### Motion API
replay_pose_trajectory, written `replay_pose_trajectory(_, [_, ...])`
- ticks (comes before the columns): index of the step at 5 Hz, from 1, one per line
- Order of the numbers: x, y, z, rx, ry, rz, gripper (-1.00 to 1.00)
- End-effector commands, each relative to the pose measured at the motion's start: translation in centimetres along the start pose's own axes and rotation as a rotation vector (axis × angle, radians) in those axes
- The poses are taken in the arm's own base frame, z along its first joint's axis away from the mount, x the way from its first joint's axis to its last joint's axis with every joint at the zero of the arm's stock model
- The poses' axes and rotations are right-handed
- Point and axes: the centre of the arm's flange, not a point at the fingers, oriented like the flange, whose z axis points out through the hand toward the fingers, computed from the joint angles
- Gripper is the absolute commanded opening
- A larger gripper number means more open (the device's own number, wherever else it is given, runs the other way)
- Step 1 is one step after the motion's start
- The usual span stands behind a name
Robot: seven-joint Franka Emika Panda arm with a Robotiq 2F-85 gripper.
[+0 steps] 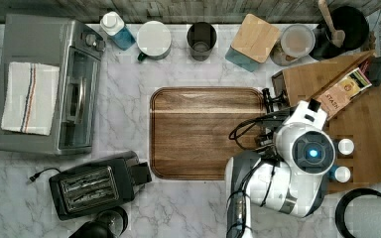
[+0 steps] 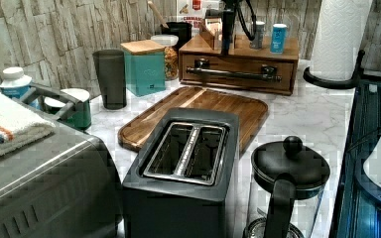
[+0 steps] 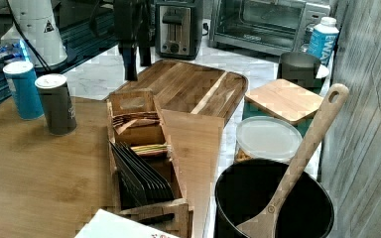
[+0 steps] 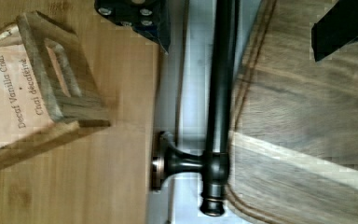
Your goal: Open the drawer.
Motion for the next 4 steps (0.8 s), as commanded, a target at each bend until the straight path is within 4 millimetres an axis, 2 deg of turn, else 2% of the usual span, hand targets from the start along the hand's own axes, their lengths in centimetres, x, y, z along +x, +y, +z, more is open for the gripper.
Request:
replay_pose_trajectory(1, [-2.8,-2.1,3.4,0.052,0.003,0.11,1.0])
replay_pose_trajectory(2, [-2.9,-2.4,3.6,0.047,0.0,0.114,1.0])
replay_pose_trajectory(4, [-3.6,-0.6,7.2,0.023,0.058,0.049,1.0])
